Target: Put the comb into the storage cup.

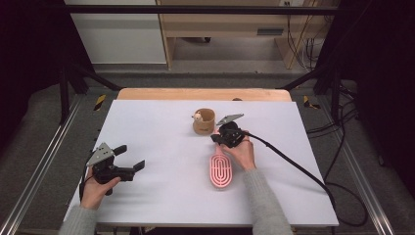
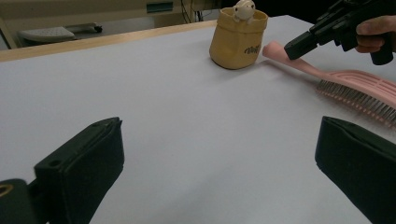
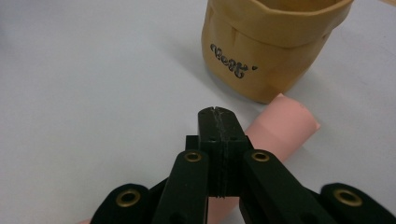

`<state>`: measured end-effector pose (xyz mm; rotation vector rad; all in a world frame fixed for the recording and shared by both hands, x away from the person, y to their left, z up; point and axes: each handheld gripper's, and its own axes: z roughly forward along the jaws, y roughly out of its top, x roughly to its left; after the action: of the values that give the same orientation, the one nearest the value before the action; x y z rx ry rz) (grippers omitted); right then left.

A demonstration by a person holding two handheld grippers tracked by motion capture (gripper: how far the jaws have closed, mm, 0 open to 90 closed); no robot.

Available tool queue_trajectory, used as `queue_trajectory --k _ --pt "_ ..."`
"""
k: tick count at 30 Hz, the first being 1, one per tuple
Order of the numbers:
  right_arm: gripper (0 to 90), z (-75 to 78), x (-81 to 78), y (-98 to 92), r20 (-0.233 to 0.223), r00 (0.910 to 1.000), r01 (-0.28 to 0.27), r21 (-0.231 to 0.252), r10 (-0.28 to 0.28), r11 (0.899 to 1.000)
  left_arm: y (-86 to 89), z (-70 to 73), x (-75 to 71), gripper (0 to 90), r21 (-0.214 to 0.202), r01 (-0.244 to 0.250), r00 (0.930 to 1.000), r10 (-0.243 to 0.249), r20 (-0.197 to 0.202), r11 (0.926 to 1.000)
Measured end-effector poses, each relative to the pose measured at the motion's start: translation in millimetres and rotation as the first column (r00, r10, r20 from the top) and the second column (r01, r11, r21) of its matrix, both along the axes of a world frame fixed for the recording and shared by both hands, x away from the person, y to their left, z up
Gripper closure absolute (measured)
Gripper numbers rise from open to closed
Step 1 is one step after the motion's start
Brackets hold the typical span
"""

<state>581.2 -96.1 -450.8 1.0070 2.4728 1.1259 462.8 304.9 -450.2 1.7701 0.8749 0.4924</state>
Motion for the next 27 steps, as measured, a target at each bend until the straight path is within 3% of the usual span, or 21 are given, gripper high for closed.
queue_trajectory --k 7,27 --pt "90.0 -4.9 0.4 0.9 -0.002 1.0 0.002 -0.032 -0.002 0.999 -0.1 -0.1 -0.1 1.2 0.0 -0.001 1.0 0.001 0.0 1.0" --pt "90.0 -0.2 -0.3 -5.0 -0.029 0.9986 0.041 -0.096 -0.044 0.995 -0.3 0.1 -0.4 1.2 -0.001 0.002 1.0 -0.002 0.001 1.0"
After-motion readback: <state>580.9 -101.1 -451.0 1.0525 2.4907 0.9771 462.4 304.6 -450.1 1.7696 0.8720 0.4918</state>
